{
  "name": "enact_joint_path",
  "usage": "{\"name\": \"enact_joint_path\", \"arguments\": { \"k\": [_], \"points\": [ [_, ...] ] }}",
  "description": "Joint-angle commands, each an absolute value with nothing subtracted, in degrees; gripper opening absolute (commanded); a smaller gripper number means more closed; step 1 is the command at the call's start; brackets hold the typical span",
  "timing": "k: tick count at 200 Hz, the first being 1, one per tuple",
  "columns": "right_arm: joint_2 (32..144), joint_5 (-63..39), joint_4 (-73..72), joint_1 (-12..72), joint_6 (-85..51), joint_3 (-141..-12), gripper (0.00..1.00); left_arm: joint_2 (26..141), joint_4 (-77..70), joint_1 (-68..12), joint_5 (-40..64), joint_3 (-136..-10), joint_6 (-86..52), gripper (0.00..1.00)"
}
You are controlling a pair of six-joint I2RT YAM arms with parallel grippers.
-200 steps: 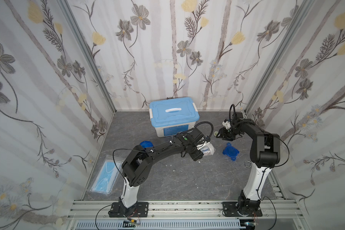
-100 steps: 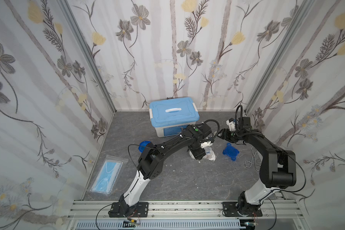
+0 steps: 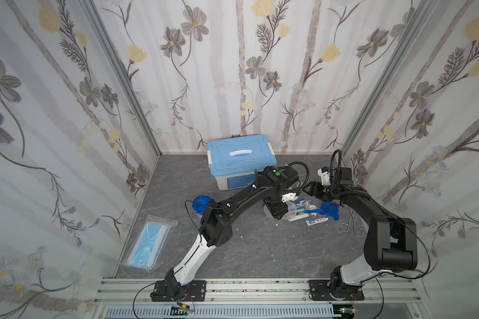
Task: Take out toiletry kits
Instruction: 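Pour the toiletry kits out of the container.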
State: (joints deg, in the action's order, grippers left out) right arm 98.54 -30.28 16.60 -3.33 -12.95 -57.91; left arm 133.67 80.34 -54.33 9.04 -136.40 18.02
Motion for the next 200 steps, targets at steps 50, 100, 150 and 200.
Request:
{"name": "enact_joint_path", "arguments": {
  "k": [50, 100, 150, 200],
  "points": [
    [98.53, -32.38, 10.48, -5.41, -14.22, -55.3, 0.67, 134.03, 84.85, -54.76, 6.01, -136.64, 17.7, 0.47],
    [97.13, -32.98, 7.94, -6.06, -15.67, -55.14, 0.67, 127.98, 70.76, -54.06, 0.75, -128.48, 14.52, 0.44],
    [89.99, -35.16, -0.68, -6.07, -21.43, -48.42, 0.69, 112.64, 39.16, -54.06, -8.96, -104.07, 12.18, 0.45],
    [80.74, -49.7, -32.29, -5.45, -47.23, -30.47, 0.96, 103.47, 6.48, -54.19, -12.15, -84.75, 12.64, 0.46]
  ]
}}
